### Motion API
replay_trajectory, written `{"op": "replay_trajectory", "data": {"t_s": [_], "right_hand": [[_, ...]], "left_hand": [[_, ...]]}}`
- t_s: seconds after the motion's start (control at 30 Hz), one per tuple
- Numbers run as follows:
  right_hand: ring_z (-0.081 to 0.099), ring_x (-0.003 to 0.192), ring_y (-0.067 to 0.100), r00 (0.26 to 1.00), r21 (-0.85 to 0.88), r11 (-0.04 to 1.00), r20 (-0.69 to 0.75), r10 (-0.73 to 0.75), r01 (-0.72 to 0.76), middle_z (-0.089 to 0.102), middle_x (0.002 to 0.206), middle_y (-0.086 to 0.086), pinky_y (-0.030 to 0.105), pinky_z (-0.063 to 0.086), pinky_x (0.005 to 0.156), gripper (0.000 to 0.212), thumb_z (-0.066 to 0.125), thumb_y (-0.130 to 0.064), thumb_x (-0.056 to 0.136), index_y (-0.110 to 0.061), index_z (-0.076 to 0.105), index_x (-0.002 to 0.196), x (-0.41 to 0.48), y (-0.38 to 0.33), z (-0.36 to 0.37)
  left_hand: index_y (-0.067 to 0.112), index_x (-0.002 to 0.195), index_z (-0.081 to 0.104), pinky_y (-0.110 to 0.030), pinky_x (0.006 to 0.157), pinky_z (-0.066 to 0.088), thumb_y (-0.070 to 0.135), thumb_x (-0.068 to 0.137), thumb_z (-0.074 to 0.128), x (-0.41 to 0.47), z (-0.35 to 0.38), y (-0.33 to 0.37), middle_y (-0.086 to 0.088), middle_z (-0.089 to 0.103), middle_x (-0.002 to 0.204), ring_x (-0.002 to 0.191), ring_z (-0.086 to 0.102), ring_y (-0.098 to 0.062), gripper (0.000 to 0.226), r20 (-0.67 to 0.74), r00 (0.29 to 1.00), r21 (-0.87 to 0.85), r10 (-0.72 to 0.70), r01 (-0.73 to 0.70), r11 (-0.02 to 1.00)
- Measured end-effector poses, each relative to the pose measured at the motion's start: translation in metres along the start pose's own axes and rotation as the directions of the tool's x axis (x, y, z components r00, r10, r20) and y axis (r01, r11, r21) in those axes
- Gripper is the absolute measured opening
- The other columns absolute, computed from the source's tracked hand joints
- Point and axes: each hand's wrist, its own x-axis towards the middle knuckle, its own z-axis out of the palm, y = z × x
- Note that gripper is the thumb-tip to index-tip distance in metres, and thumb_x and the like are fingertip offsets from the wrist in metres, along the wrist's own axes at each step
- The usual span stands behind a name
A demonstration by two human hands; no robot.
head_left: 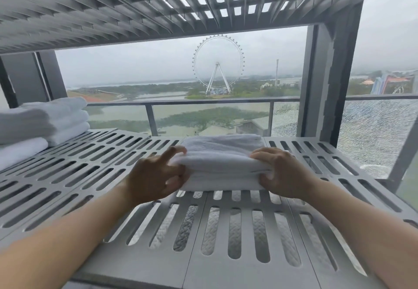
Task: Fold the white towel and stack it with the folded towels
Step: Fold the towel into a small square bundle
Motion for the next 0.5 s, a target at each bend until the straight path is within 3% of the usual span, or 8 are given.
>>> {"op": "replay_trajectory", "data": {"t_s": [0.1,0.17,0.23,0.3,0.37,0.5], "right_hand": [[0.055,0.103,0.006,0.999,0.088,0.996,-0.033,0.010,-0.007,0.061,0.116,-0.005,0.009,0.035,0.092,0.043,0.067,-0.024,0.071,-0.014,0.064,0.112,-0.002,-0.002,-0.003],[0.058,0.101,0.009,0.997,0.078,0.997,-0.078,0.011,-0.005,0.064,0.114,-0.003,0.015,0.041,0.091,0.040,0.066,-0.020,0.070,-0.012,0.066,0.110,-0.001,-0.003,-0.003],[0.062,0.095,0.014,0.990,0.051,0.999,-0.140,0.005,0.002,0.068,0.107,0.001,0.018,0.045,0.088,0.035,0.067,-0.013,0.069,-0.011,0.069,0.104,0.001,-0.004,-0.004],[0.065,0.090,0.015,0.976,0.038,0.999,-0.218,0.018,-0.010,0.070,0.100,0.001,0.017,0.045,0.085,0.030,0.071,-0.010,0.067,-0.011,0.071,0.098,0.004,-0.003,-0.007],[0.065,0.086,0.015,0.964,0.040,0.999,-0.263,0.034,-0.024,0.071,0.095,0.001,0.019,0.047,0.082,0.029,0.074,-0.010,0.064,-0.012,0.072,0.093,0.005,-0.003,-0.010],[0.064,0.086,0.009,0.986,0.110,0.990,-0.131,0.105,-0.091,0.071,0.096,-0.003,0.019,0.049,0.079,0.026,0.067,-0.013,0.070,-0.015,0.072,0.095,0.002,0.003,-0.014]], "left_hand": [[0.021,0.085,0.057,-0.022,0.034,0.040,0.032,0.074,0.058,0.002,0.004,0.007,-0.004,0.058,0.124,0.059,0.064,-0.020,0.016,-0.096,0.992,-0.015,-0.084,0.083,0.996],[0.024,0.108,0.050,-0.030,0.041,0.051,0.029,0.068,0.060,0.008,0.007,0.008,-0.003,0.051,0.132,0.071,0.067,-0.023,0.041,-0.082,0.973,-0.043,-0.216,0.213,0.976],[0.032,0.134,0.034,-0.043,0.067,0.057,0.021,0.066,0.062,0.017,0.012,0.007,-0.001,0.044,0.141,0.104,0.062,-0.026,0.074,0.014,0.938,-0.154,-0.347,0.345,0.926],[0.035,0.143,0.024,-0.042,0.092,0.049,0.013,0.067,0.058,0.023,0.017,0.005,0.000,0.039,0.146,0.125,0.047,-0.025,0.086,0.153,0.919,-0.238,-0.364,0.392,0.888],[0.036,0.143,0.027,-0.036,0.106,0.038,0.010,0.071,0.052,0.028,0.020,0.002,0.002,0.035,0.149,0.135,0.036,-0.020,0.080,0.275,0.905,-0.214,-0.326,0.388,0.897],[0.038,0.142,0.029,-0.026,0.115,0.008,-0.002,0.078,0.043,0.035,0.023,0.005,0.000,0.020,0.155,0.143,0.015,-0.017,0.077,0.439,0.874,-0.282,-0.208,0.354,0.892]]}}
